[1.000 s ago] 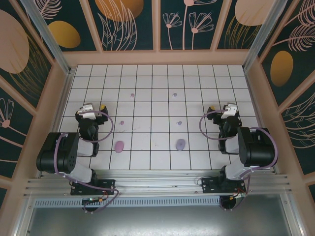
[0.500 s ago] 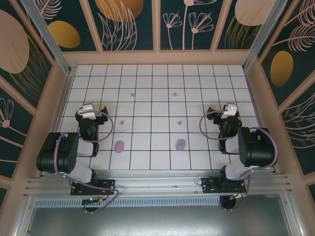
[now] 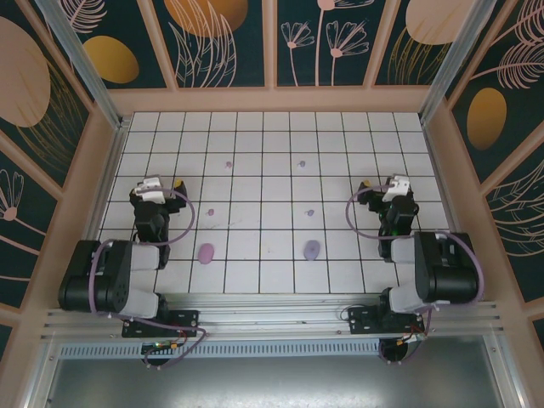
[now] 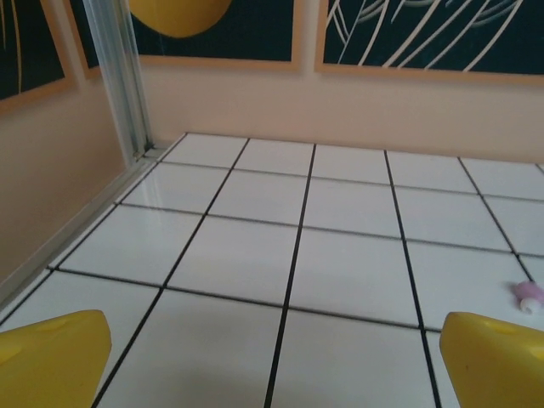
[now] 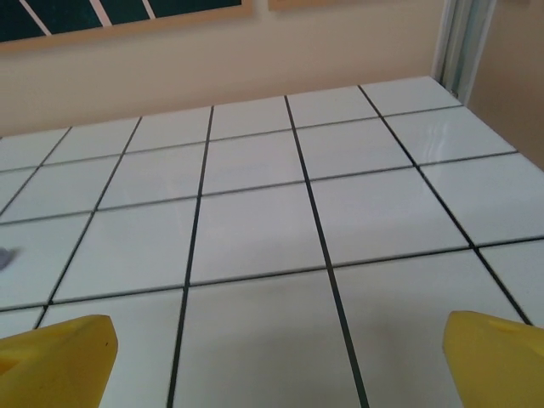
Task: Insert the wireless bluetooth earbuds into the charging case
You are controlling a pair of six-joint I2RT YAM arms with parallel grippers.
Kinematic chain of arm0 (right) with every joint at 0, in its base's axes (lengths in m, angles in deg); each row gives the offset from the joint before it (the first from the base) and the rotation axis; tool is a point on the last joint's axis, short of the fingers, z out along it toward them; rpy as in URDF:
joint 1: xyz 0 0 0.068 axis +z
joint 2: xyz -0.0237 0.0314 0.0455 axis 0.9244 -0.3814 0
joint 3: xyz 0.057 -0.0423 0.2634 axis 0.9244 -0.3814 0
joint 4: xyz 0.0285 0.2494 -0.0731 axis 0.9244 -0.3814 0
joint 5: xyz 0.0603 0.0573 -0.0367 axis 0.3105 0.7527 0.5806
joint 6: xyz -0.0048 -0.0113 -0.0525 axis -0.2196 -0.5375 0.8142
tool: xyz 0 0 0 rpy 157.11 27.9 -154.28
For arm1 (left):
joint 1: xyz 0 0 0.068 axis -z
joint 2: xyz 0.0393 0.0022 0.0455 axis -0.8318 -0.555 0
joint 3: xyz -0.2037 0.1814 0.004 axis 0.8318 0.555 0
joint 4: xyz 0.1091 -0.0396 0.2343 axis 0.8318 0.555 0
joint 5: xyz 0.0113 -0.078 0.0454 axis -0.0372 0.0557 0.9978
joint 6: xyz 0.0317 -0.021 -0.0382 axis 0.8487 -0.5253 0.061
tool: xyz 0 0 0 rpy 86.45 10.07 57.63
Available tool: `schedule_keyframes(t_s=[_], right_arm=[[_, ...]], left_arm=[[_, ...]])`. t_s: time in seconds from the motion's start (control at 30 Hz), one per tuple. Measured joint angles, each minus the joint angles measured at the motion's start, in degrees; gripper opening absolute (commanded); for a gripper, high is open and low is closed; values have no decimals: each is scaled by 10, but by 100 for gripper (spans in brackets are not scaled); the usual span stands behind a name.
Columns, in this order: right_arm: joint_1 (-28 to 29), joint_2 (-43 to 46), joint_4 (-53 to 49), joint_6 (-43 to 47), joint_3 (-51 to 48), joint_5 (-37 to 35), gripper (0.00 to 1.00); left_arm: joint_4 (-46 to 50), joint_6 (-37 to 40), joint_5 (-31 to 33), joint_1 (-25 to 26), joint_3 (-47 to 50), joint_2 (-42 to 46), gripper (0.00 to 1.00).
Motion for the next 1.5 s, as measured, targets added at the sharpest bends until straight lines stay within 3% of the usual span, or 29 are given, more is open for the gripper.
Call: schedule_keyframes(t_s=[0.2,0.3,0.5,0.63,0.73,1.0,1.5], right_arm=[[12,117,-202,-85,113,-7,84],[48,146,-330,-135,163,-32,82],[191,153,-556,-222,212,-64,72],[283,153,-678,-281,214,-64,62],[352,153,-741,-332,215,-62,60],[485,111,-847,-454,257,-81,69],[509,17,-893,-500,271,-75,65]], left_arm=[[160,-15,-4,0,-92,98,93],[264,-39,-16,0,-147,133,88],[427,-107,-80,3,-180,206,72],[519,-132,-126,29,-180,224,68],[586,-141,-143,76,-179,216,69],[662,-164,-156,190,-156,212,74],[663,-163,-186,226,-156,190,69]])
